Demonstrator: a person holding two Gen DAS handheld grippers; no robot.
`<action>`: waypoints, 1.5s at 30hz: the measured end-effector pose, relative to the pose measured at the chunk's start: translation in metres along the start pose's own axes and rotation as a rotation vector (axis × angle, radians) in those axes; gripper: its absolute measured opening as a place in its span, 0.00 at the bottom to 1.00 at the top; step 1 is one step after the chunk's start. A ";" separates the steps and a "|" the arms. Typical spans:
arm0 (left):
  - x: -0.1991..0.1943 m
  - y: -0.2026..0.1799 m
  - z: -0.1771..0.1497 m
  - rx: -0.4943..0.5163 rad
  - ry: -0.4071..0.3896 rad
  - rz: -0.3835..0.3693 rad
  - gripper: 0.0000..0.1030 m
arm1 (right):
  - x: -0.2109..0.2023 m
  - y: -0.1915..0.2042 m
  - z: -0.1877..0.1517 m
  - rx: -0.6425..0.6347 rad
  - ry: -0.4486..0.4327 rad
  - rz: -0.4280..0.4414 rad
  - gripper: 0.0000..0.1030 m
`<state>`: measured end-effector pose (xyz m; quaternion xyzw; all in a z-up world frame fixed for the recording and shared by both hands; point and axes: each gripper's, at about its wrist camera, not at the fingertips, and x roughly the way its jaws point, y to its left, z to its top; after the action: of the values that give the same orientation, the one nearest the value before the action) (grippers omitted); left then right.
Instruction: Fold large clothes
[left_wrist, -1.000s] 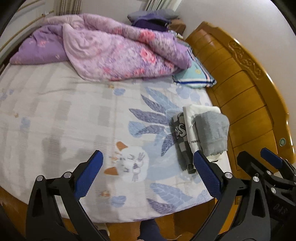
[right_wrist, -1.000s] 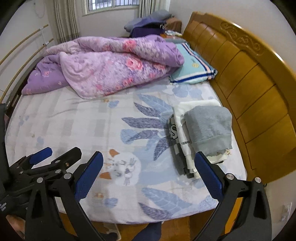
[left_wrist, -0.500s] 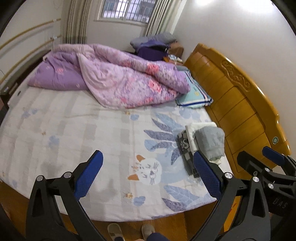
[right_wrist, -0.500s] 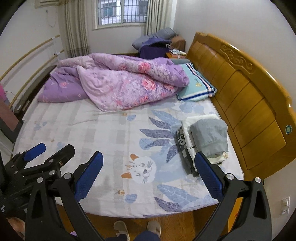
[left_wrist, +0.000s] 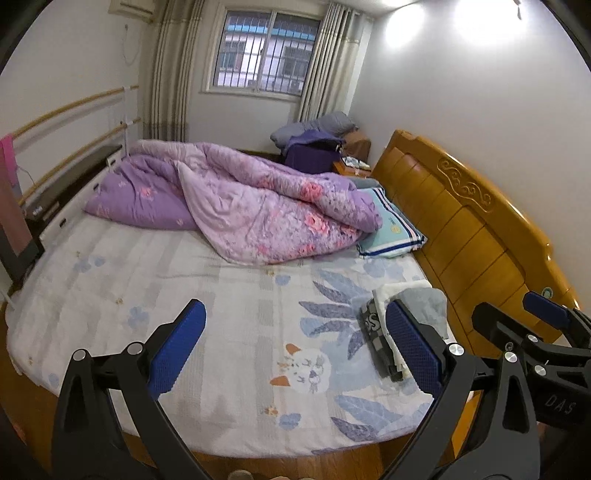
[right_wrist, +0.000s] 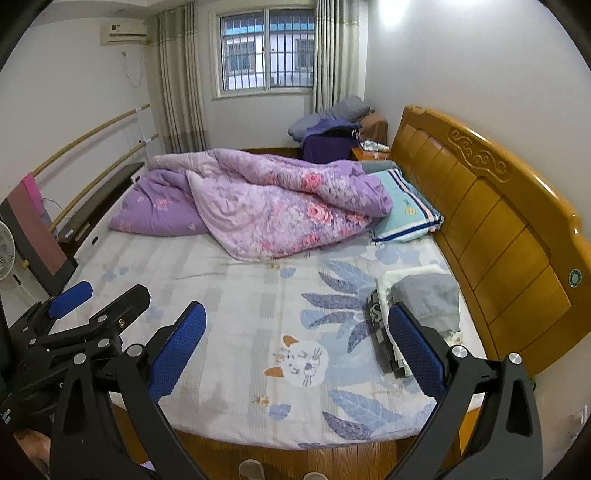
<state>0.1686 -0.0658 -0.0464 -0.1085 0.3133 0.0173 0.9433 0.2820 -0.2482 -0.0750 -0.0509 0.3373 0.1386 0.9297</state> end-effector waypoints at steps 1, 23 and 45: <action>-0.006 -0.002 0.002 0.009 -0.014 0.010 0.95 | -0.004 0.000 0.000 0.003 -0.010 0.004 0.93; -0.045 0.007 0.010 0.064 -0.097 0.027 0.95 | -0.035 0.013 -0.007 0.017 -0.090 0.005 0.93; -0.043 0.005 0.013 0.075 -0.105 0.046 0.95 | -0.033 0.017 0.003 0.005 -0.089 -0.005 0.93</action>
<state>0.1409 -0.0565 -0.0116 -0.0646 0.2663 0.0330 0.9612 0.2544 -0.2390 -0.0517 -0.0431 0.2957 0.1374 0.9444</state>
